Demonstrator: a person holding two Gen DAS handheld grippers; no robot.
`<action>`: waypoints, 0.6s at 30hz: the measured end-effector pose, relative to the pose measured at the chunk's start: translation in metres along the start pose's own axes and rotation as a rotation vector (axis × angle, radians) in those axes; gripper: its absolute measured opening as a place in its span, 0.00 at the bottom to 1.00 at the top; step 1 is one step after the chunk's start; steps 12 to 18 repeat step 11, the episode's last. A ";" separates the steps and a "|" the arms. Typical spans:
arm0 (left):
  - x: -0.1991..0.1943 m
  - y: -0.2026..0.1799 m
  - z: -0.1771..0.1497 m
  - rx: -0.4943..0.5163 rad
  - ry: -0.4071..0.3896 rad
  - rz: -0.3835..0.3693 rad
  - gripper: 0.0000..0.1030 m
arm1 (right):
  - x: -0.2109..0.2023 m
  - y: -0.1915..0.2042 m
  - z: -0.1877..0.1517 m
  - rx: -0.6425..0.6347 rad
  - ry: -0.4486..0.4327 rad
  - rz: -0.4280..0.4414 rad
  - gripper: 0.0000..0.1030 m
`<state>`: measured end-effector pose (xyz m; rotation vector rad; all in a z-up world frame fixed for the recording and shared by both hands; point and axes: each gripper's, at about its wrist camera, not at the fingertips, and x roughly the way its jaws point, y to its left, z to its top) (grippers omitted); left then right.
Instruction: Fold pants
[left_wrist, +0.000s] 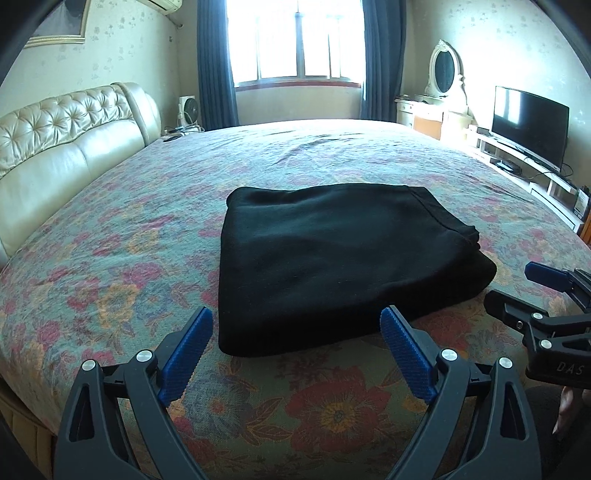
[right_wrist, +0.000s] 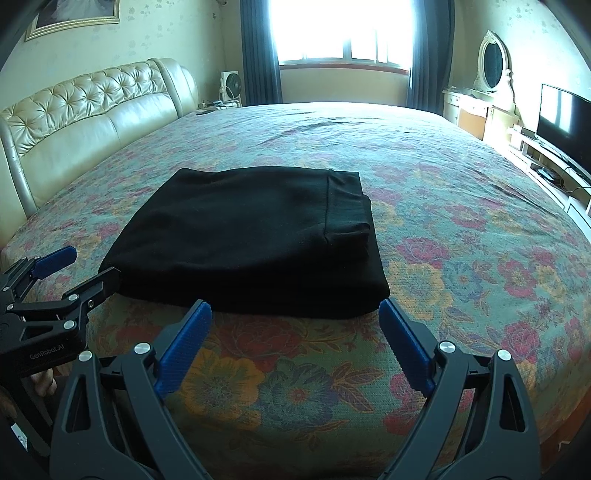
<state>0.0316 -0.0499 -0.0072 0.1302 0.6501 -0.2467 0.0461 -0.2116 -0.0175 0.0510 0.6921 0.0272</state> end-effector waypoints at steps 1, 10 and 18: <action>0.000 -0.001 0.001 0.008 -0.001 -0.007 0.88 | 0.000 0.000 0.000 0.001 -0.001 0.000 0.90; 0.007 0.008 -0.001 -0.061 0.045 -0.021 0.88 | -0.003 -0.003 0.000 0.024 -0.005 0.005 0.90; 0.008 0.009 -0.002 -0.064 0.046 -0.018 0.88 | -0.002 -0.003 0.000 0.024 -0.004 0.005 0.90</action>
